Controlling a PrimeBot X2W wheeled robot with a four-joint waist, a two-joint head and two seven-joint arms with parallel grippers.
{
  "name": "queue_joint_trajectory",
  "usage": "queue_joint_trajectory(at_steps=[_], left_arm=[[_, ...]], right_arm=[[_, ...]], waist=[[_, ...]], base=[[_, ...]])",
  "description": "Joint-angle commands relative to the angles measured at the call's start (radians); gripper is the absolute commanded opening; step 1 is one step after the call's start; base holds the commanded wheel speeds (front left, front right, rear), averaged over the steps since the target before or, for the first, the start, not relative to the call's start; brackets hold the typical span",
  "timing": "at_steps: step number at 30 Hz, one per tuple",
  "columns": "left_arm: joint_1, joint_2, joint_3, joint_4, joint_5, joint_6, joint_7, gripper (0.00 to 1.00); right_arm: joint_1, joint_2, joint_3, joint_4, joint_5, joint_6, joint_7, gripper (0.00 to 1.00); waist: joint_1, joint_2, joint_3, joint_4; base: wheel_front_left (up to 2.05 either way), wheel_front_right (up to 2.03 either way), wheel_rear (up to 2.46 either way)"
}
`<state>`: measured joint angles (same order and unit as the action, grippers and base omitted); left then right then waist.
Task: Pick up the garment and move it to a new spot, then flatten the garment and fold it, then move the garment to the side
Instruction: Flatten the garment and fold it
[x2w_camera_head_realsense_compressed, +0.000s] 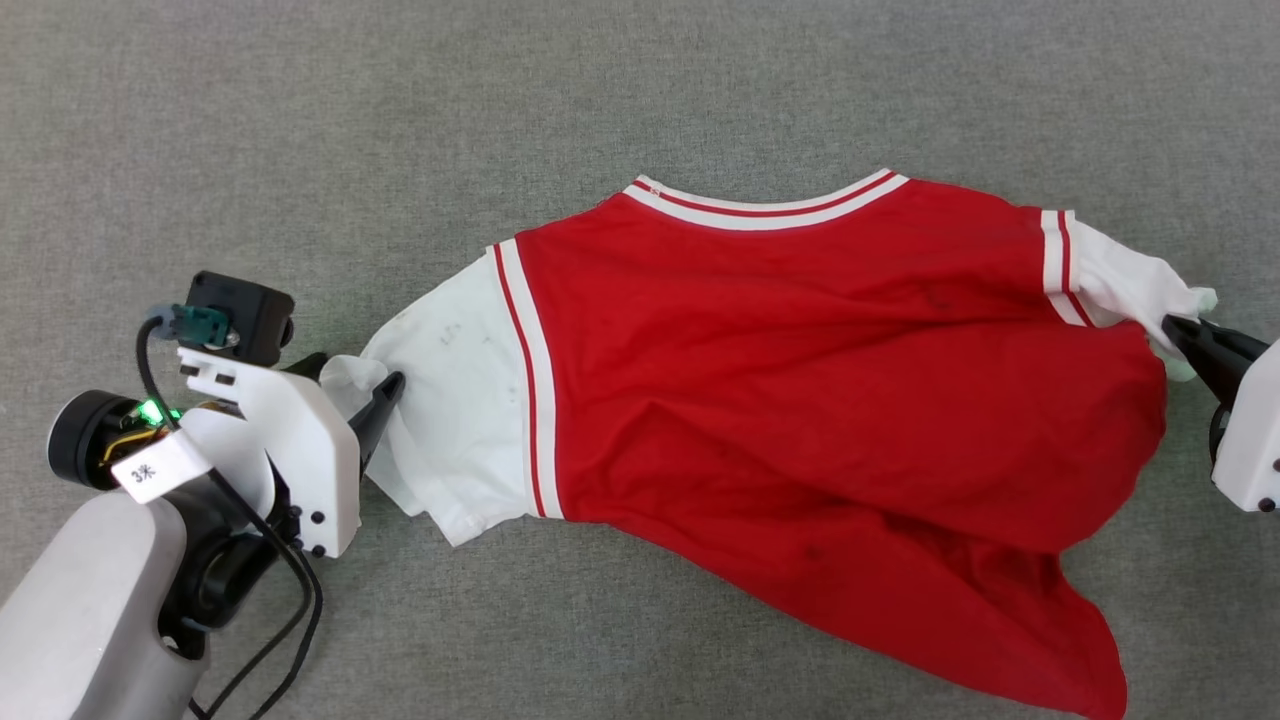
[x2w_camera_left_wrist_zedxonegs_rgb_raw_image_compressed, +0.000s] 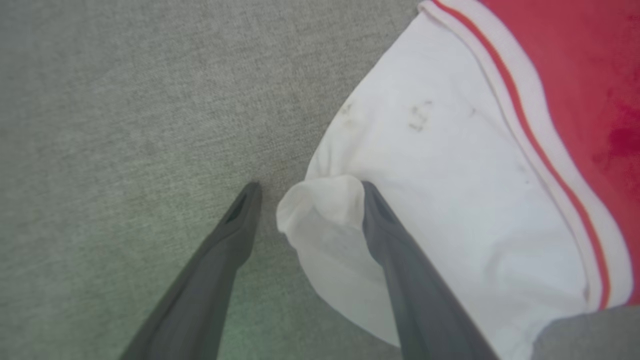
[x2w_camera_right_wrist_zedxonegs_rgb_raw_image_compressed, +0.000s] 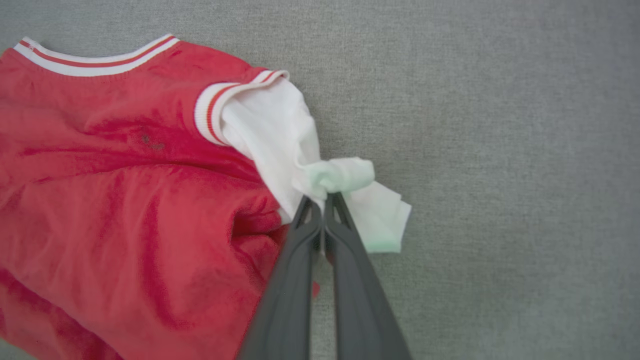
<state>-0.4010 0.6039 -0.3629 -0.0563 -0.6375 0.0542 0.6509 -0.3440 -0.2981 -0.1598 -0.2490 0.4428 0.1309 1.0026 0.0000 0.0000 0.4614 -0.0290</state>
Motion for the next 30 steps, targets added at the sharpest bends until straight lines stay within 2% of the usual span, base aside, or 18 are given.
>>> queue_joint_trajectory(at_steps=[1, 2, 3, 4, 10, 14, 15, 18, 30], left_arm=[[0.009, 0.001, -0.022, 0.019, -0.002, 0.004, 0.031, 1.00], [0.018, 0.000, -0.031, 0.023, -0.006, 0.004, 0.045, 0.78], [0.025, -0.001, -0.040, 0.025, -0.011, 0.001, 0.058, 0.32], [0.030, -0.004, -0.047, 0.027, -0.015, -0.001, 0.067, 0.00], [0.031, -0.011, -0.046, 0.034, -0.004, -0.006, 0.026, 0.00], [0.023, -0.016, -0.019, 0.024, 0.008, -0.006, -0.053, 0.00], [0.028, -0.011, 0.006, 0.013, 0.016, -0.004, -0.118, 0.00], [0.044, -0.004, 0.030, -0.012, 0.009, -0.002, -0.163, 0.00], [0.132, 0.072, 0.184, -0.242, 0.046, 0.044, -0.360, 0.00]], right_arm=[[-0.005, -0.006, 0.002, 0.007, 0.006, 0.000, -0.008, 0.00], [-0.007, -0.009, 0.003, 0.009, 0.006, 0.000, -0.009, 0.00], [-0.009, -0.013, 0.004, 0.011, 0.007, 0.000, -0.011, 0.00], [-0.011, -0.016, 0.005, 0.014, 0.008, 0.000, -0.011, 0.00], [-0.020, -0.043, 0.011, 0.042, -0.003, 0.000, -0.024, 0.00], [-0.024, -0.061, 0.008, 0.062, -0.006, 0.000, -0.037, 0.00], [-0.026, -0.074, 0.006, 0.073, -0.008, 0.000, -0.048, 0.00], [-0.037, -0.090, -0.001, 0.080, -0.005, 0.000, -0.062, 0.00], [-0.104, -0.155, 0.005, -0.004, 0.018, -0.001, -0.152, 0.00]], waist=[[0.0000, 0.0000, 0.005, 0.000], [0.0000, 0.0000, 0.007, 0.001], [0.0000, 0.0000, 0.008, 0.002], [0.0000, 0.0000, 0.009, 0.004], [0.0000, 0.0000, -0.013, 0.018], [0.0000, 0.0000, -0.056, 0.025], [0.0000, 0.0000, -0.098, 0.027], [0.0000, 0.0000, -0.144, 0.028], [0.0000, 0.0000, -0.307, 0.017]], base=[[0.00, 0.00, 0.00], [0.00, 0.00, 0.00], [0.00, 0.00, 0.00], [0.00, 0.00, 0.00], [0.00, 0.00, 0.00], [0.00, 0.00, 0.00], [0.00, 0.00, 0.00], [0.00, 0.00, 0.00], [0.00, 0.00, 0.00]])
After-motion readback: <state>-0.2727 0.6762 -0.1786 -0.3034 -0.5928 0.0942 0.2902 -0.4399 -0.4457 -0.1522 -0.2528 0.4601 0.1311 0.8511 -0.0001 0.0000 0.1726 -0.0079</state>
